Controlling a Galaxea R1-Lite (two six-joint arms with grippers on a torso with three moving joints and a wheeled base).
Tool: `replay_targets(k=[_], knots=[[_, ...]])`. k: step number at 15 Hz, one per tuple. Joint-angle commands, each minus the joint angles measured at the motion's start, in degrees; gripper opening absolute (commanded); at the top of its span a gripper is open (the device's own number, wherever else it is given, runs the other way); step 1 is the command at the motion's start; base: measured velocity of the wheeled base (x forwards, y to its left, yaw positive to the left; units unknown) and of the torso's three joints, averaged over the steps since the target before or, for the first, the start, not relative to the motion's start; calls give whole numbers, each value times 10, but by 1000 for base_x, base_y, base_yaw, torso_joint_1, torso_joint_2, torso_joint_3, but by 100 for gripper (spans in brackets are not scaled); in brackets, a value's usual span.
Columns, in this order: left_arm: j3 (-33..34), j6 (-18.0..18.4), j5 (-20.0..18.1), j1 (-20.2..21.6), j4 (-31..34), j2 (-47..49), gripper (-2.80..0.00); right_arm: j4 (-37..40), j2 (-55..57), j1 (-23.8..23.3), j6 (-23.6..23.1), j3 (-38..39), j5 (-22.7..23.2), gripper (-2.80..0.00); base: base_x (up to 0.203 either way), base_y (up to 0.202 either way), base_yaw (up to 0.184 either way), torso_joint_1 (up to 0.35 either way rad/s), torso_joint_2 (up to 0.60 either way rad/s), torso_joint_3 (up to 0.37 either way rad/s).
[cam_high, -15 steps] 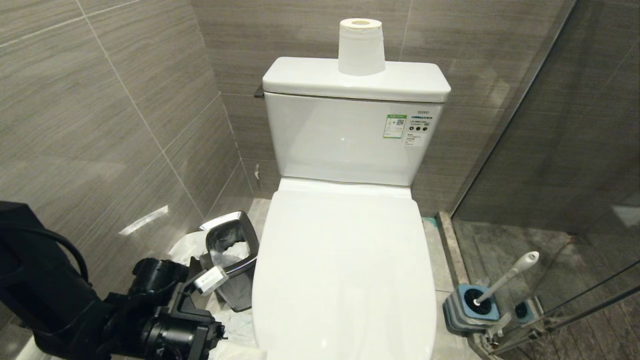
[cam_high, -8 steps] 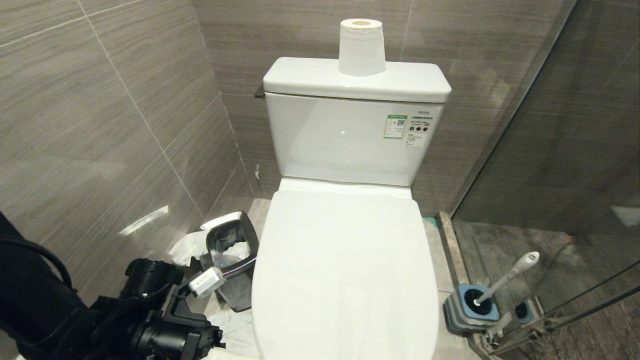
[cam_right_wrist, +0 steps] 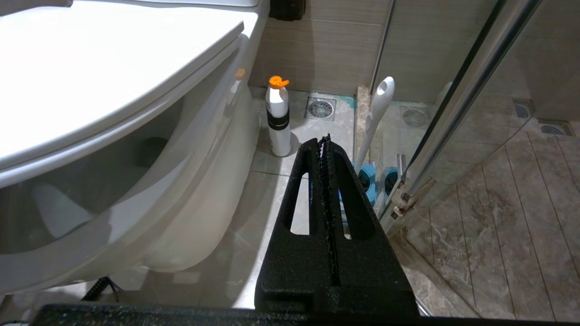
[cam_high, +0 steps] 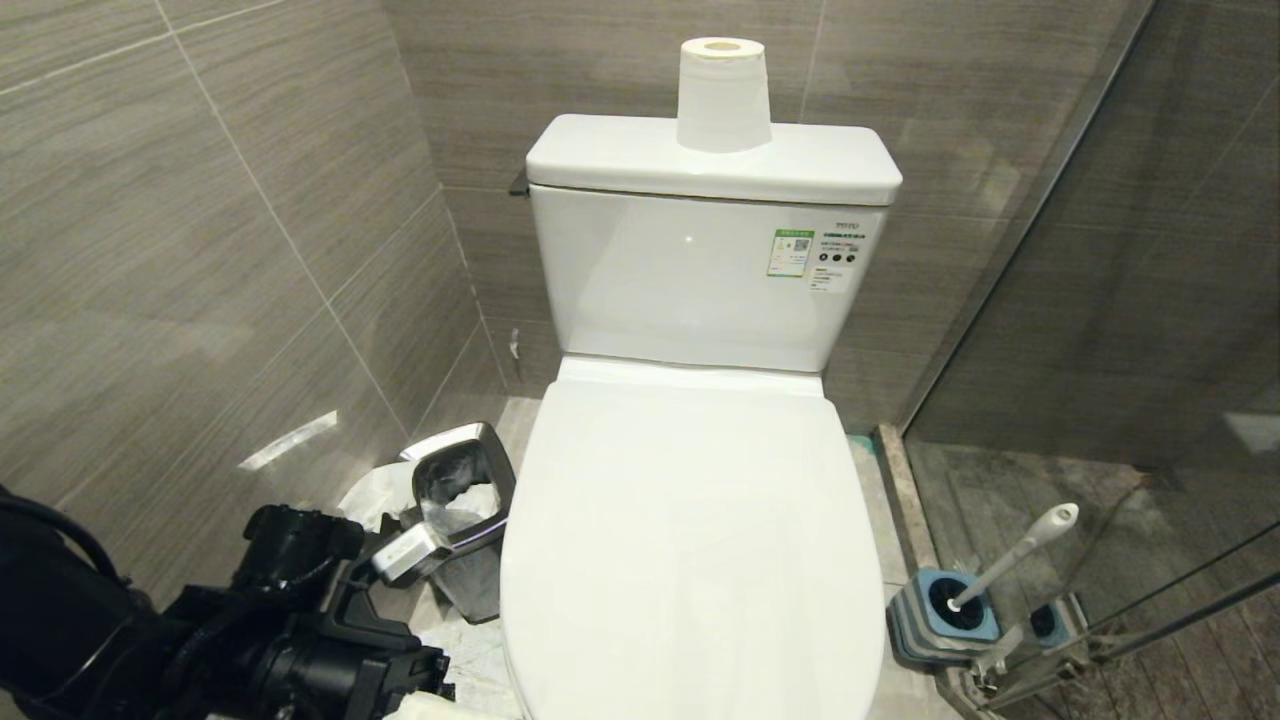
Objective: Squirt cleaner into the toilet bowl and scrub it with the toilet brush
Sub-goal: Use the left hand to lift the toilet lid slightly
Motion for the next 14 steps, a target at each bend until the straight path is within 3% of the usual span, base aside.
replay_targets(k=[1,11,14], knots=[[-2,-4,-13,-3,-3,-13,0,-1,0,1,0,0,0,-280,0,0,0,0,0,0],[-59,-6,-18,-7,-4,-37,0,0,1,0,0,0,0,-280,0,0,0,0,0,0],[-60,-6,-46,-6,-4,-60,0,0,1,0,0,0,0,-280,0,0,0,0,0,0]])
